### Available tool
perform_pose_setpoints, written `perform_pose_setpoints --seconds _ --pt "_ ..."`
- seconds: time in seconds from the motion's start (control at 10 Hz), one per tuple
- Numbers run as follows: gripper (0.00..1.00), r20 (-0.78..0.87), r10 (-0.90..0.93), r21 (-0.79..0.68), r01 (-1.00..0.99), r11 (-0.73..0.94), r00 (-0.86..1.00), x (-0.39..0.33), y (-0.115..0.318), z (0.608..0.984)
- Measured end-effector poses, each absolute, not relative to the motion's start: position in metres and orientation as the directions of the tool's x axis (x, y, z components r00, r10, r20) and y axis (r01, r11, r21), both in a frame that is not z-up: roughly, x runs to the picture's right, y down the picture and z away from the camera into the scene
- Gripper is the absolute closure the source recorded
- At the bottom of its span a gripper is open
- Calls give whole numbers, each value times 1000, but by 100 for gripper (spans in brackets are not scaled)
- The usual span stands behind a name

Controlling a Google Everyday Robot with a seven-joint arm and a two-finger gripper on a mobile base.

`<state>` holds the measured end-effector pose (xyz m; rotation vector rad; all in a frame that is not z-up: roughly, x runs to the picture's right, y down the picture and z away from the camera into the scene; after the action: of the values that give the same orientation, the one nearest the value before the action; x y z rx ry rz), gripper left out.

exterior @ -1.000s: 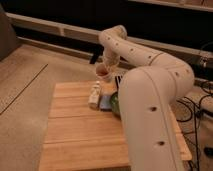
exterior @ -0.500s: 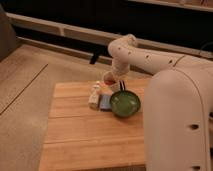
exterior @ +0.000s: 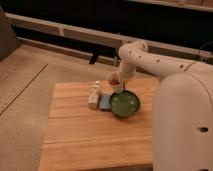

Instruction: Place the ceramic cup in the ceramic bowl

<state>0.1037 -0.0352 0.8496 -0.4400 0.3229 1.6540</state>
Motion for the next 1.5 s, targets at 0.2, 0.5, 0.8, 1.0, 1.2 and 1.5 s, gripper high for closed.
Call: perform_pose_setpoints --seconds 0.2,0.5,0.8,1.0,1.2,1.5 --pt "100 -480 873 -64 -989 -131 -85 85 -20 844" --pt "100 -496 861 -40 -988 -149 -110 81 1 837" --pt "100 -477 849 63 -972 -224 -227 117 10 833" --pt "100 -481 834 92 -961 -261 -272 118 20 831" --pt "100 -488 821 107 -954 -281 -296 121 27 829" --pt "100 -488 822 103 -955 -277 -292 118 26 829"
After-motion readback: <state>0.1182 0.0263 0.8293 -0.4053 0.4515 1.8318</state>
